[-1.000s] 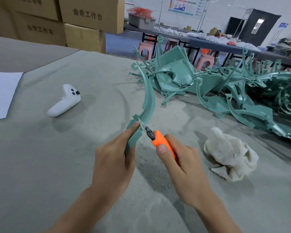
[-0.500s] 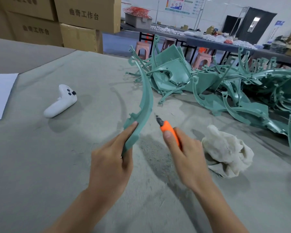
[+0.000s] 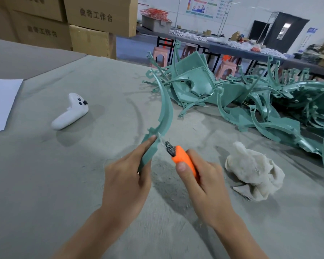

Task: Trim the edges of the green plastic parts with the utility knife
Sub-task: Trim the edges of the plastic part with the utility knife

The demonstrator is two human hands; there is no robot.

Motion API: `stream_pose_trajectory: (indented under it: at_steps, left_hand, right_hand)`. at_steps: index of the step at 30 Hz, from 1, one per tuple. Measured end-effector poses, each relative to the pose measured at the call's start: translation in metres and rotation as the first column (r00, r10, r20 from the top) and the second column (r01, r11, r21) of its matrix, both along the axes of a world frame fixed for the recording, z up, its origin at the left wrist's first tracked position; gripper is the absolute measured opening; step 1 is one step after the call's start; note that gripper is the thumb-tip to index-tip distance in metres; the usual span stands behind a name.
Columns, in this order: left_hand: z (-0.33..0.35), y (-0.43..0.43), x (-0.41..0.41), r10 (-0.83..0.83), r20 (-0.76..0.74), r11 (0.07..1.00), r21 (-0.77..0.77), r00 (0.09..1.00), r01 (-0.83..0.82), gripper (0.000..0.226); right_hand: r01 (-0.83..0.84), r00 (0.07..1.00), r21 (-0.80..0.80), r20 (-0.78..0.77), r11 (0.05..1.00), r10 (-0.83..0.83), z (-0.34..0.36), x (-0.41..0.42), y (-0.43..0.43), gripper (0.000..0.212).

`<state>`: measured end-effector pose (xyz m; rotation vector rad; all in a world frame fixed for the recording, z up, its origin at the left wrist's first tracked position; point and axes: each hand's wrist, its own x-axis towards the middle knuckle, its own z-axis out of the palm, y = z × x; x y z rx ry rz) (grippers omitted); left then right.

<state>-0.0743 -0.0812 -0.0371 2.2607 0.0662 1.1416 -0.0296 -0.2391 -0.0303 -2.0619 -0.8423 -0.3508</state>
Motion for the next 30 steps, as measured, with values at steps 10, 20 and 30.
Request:
stream_pose_trajectory:
  at_steps: [10,20,30]
  left_hand:
    - [0.004,-0.012,-0.001,-0.058,0.034,0.998,-0.038,0.998,0.059,0.034]
    - [0.003,-0.009,-0.005,-0.088,0.031,0.994,-0.063,0.996,0.09,0.033]
    - [0.006,-0.006,-0.006,-0.106,0.052,0.991,-0.074,0.993,0.11,0.032]
  right_hand:
    - [0.067,0.998,0.117,0.013,0.991,-0.069,0.0,0.014,-0.014,0.054]
    - [0.075,0.997,0.045,-0.016,0.996,-0.074,0.001,0.01,-0.007,0.05]
    - [-0.004,0.999,0.065,0.039,0.998,0.002,0.0,0.007,-0.006,0.047]
